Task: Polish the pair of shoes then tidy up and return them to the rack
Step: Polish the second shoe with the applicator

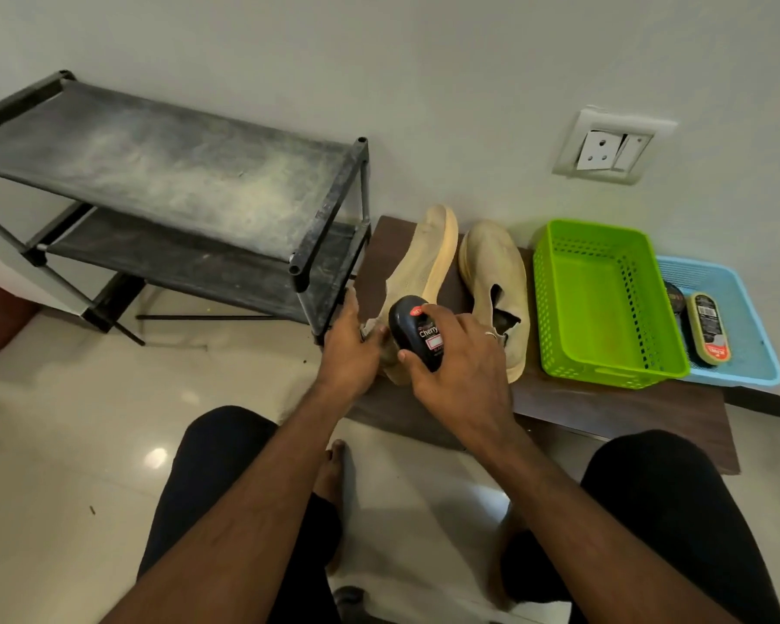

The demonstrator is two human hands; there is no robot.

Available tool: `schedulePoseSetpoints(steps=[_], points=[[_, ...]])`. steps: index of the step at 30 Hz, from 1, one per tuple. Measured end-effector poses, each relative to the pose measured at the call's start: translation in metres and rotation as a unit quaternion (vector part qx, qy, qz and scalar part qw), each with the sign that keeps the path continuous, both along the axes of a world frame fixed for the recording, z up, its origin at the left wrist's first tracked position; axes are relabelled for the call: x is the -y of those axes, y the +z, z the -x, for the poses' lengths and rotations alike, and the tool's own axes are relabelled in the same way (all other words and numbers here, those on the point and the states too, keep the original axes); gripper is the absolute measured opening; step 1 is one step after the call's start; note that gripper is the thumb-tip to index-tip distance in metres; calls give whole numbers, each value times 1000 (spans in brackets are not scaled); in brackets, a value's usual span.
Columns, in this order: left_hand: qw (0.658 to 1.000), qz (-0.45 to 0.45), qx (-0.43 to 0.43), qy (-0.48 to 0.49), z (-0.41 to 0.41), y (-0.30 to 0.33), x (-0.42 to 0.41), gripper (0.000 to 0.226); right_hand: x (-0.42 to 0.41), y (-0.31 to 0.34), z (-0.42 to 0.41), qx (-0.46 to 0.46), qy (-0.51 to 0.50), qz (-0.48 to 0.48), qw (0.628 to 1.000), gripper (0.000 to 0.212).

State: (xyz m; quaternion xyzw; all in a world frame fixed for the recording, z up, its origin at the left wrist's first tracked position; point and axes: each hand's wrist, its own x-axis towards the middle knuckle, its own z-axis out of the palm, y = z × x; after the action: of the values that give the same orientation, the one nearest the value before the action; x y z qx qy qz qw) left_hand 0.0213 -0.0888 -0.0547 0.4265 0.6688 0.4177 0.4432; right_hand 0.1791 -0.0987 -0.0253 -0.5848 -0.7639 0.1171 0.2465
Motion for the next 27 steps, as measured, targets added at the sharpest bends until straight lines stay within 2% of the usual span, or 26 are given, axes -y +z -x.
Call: schedulePoseSetpoints(steps=[4,7,11,13,16,20,25,27], points=[[997,7,-73,-14,0,-11,-3,24,-12,-4,12,57,9,-31,998,61],[997,-4,-74,-3,2,-9,-7,13,-38,3,30,78,2,-40,996,56],[994,-9,-106,-9,2,-3,-5,24,-92,9,40,30,-89,48,994,60],[995,-11,-100,-4,6,-5,-7,24,-101,19,36,-27,-93,58,994,61],[996,-21,-81,-5,12,-2,-9,22,-58,30,32,-81,-60,37,994,54],[997,-18,-64,-40,9,-2,-9,21,-3,7,36,6,-34,29,999,56],[995,-24,-55,-76,7,0,-9,24,-52,7,50,68,-75,26,995,55],[995,-32,-40,-81,3,3,-9,27,-81,10,51,62,-103,57,991,57]])
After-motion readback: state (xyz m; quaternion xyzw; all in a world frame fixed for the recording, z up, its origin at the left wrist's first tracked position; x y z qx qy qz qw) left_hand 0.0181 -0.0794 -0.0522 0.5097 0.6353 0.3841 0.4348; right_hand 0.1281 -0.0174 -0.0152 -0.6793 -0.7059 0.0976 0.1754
